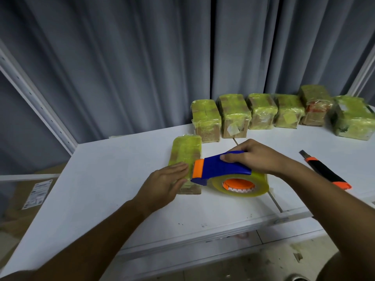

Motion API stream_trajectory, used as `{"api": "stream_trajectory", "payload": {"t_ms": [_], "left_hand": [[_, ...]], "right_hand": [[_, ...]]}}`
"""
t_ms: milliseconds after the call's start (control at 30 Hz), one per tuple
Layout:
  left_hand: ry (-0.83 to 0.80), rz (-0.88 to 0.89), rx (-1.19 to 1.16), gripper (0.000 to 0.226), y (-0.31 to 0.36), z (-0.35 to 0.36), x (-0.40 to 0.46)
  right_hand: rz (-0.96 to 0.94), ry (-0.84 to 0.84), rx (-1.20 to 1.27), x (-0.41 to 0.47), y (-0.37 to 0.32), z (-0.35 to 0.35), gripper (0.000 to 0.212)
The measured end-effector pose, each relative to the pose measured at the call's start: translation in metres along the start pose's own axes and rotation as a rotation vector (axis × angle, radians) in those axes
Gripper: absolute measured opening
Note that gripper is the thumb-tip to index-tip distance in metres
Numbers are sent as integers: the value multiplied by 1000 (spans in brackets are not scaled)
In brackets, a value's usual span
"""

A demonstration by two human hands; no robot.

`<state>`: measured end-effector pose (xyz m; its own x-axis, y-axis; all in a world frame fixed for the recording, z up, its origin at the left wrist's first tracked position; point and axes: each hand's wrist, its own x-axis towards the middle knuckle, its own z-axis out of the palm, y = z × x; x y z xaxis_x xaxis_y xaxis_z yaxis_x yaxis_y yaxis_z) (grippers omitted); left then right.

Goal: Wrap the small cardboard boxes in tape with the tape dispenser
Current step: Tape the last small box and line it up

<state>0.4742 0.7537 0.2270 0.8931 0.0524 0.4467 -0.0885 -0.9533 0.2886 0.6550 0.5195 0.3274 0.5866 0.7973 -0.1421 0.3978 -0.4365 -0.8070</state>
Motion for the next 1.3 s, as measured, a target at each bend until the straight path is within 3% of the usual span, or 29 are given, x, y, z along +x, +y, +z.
{"api": "stream_trajectory", "payload": {"t_ms": [300,567,667,867,1200,1300], "left_hand": [[-3,31,13,37,-4,-3,1],[93,34,13,29,-3,0,2],[120,28,66,31,3,-2,4],[-10,56,347,48,27,-4,14],[-37,3,341,38,28,0,20],[-29,-5,309,38,27,-1,19]], "right_hand": [[0,-42,30,-4,12,-3,40],[74,-31,-36,-17,21,-41,32],[61,-28,-141,-13,24,-29,33],[55,59,-282,-2,20,-5,34],[12,241,-818,-7,-9,37,40],[1,307,-802,-1,-14,45,35]]}}
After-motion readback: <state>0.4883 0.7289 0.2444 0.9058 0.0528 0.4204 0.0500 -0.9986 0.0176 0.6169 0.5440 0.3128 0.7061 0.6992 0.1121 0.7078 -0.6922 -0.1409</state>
